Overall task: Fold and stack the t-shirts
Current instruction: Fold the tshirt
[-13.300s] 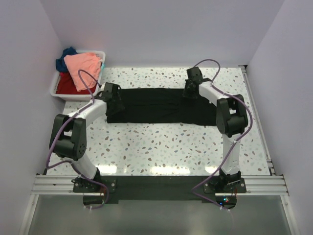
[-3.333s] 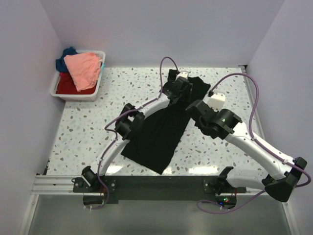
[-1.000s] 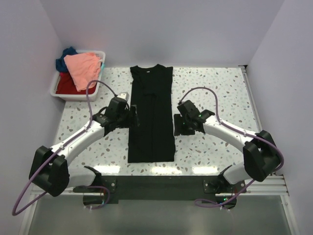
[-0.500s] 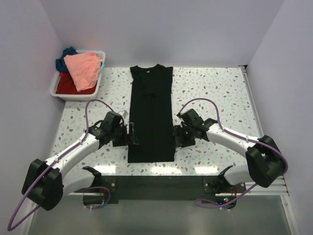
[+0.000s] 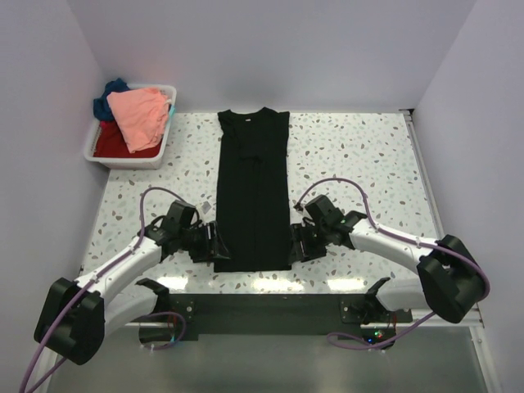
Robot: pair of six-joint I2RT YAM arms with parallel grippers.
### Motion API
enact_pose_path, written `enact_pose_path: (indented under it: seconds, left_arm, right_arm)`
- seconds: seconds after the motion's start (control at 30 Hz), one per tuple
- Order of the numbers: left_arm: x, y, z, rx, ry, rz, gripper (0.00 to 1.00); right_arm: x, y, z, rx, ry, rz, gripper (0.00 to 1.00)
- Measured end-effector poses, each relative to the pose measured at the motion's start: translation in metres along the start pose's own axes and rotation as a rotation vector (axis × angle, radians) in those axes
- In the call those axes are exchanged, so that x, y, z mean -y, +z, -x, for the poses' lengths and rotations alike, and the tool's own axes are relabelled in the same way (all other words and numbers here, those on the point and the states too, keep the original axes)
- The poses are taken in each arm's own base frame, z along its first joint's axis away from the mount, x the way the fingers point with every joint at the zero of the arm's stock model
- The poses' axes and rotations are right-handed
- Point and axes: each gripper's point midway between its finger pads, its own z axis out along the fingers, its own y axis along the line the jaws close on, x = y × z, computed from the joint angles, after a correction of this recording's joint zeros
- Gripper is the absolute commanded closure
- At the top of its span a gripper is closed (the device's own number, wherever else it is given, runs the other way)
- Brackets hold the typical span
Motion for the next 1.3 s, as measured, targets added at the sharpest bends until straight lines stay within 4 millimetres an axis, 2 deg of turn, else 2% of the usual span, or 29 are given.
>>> enact_pose_path:
  seconds: [0.3,0.53,0.77,1.3]
  left_arm:
    - [-0.005,0.004,-0.005,-0.011,-0.009,0.003,0.52]
    - [-0.019,0.004,-0.008,-0.025,-0.049,0.089,0.52]
    - [-0.025,-0.003,0.002,0.008,-0.062,0.169,0.53]
    - [-0.035,0.001,-0.007,-0.034,-0.117,0.216,0.57]
  right_arm:
    - [-0.007,0.005,0.003,0.009,-0.006,0.031,0.46]
    - [-0.007,0.012,0.002,-0.004,0.000,0.030,0.46]
    - [-0.010,0.015,0.002,-0.005,-0.009,0.039,0.46]
    - [-0.009,0.026,-0.006,-0.060,-0.001,0.045,0.51]
